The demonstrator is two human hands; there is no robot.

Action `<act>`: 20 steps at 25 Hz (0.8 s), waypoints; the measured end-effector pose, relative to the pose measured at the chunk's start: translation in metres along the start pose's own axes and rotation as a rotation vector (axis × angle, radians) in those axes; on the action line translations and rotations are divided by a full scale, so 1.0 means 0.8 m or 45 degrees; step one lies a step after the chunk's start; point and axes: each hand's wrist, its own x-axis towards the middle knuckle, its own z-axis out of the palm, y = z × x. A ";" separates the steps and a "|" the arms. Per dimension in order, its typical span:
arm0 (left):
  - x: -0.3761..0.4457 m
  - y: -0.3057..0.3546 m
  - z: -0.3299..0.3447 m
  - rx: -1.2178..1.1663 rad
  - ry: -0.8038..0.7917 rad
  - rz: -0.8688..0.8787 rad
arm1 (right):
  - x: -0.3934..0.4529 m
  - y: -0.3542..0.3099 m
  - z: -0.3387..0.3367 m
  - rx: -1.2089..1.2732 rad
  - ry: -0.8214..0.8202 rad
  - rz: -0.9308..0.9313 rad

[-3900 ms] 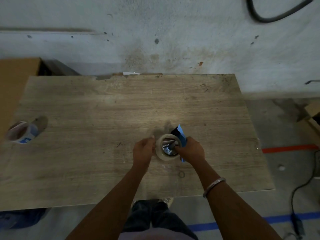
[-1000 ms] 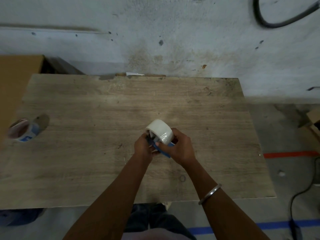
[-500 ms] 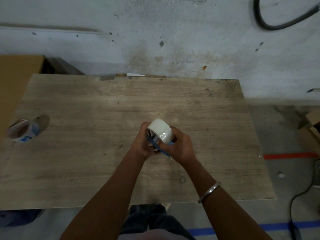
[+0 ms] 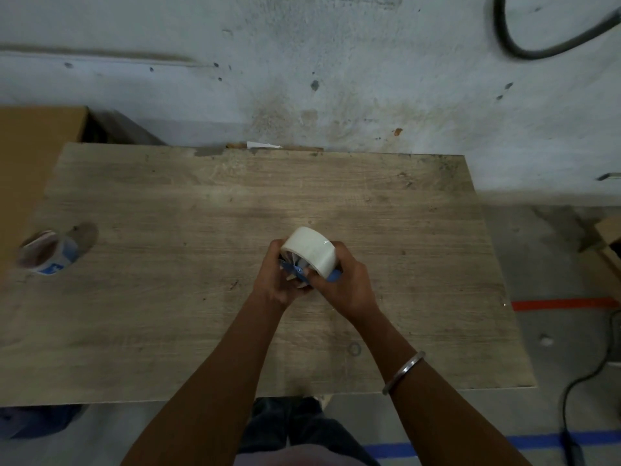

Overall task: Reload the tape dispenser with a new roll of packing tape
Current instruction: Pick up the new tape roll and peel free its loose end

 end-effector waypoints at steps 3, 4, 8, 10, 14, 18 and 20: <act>0.002 -0.003 -0.001 -0.012 0.064 0.029 | 0.000 0.003 0.005 -0.011 -0.028 0.010; 0.005 -0.003 -0.002 -0.004 0.087 0.016 | -0.001 0.004 0.007 -0.016 -0.030 0.002; 0.012 -0.002 -0.008 -0.052 0.071 -0.054 | -0.004 0.009 0.009 0.031 -0.064 -0.018; 0.011 -0.002 -0.010 -0.078 0.063 -0.071 | -0.005 0.010 0.010 0.040 -0.067 -0.013; 0.011 -0.007 -0.009 0.132 0.106 -0.033 | -0.011 0.021 0.007 0.030 -0.043 0.069; 0.008 -0.011 -0.018 0.831 0.585 0.718 | -0.025 0.042 0.002 -0.011 -0.031 0.151; -0.009 -0.015 -0.016 1.202 0.451 1.212 | -0.029 0.049 0.003 -0.014 0.012 0.169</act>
